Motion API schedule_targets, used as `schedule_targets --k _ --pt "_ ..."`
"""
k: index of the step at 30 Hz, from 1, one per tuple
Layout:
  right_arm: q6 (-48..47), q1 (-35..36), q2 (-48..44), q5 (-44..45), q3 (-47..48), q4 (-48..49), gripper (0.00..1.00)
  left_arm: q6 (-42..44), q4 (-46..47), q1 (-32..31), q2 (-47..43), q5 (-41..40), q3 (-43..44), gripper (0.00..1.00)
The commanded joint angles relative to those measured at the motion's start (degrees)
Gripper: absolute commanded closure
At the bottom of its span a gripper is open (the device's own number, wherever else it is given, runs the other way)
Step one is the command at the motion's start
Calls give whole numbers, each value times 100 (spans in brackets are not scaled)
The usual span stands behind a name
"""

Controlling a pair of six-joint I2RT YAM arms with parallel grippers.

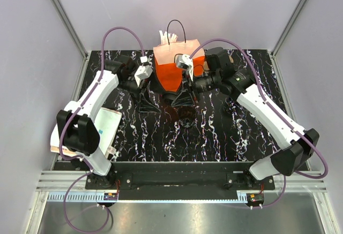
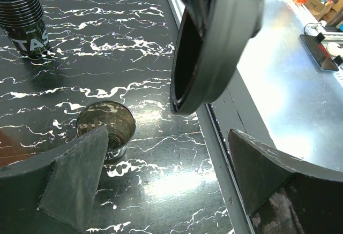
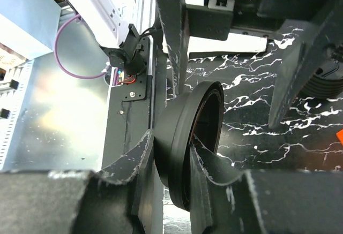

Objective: Pack the takeout coffee

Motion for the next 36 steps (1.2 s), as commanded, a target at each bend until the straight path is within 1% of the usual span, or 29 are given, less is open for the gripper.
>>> schedule_targets --k 1,9,13,16,20,21,23,30,33,34,36 --pt "316 -149 -49 -334 -118 550 77 13 -1082 -80 -313 1365 202 5" --pt "878 -237 153 -597 -329 1051 77 -22 -1099 -352 -357 1374 308 9" --pt "984 -272 224 -615 -399 1226 76 -92 -1090 -370 -348 1374 352 14" --pt "1045 -281 233 -624 -443 1297 76 -180 -1082 -388 -313 1374 396 22" --pt "1072 -299 224 -606 -487 1332 76 -207 -1090 -414 -278 1374 405 35" --pt "1072 -299 215 -606 -496 1367 76 -233 -1090 -423 -278 1374 422 45" --pt "1081 -307 215 -597 -513 1368 76 -233 -1090 -449 -260 1374 422 48" --pt "1063 -307 233 -571 -540 1403 76 -251 -1090 -502 -278 1374 422 49" --pt "1046 -307 233 -527 -557 1403 76 -251 -1082 -528 -287 1366 413 57" --pt "1046 -307 241 -527 -557 1403 76 -242 -1082 -528 -278 1366 405 65" --pt "1054 -307 224 -510 -557 1403 75 -242 -1090 -528 -278 1366 387 69"
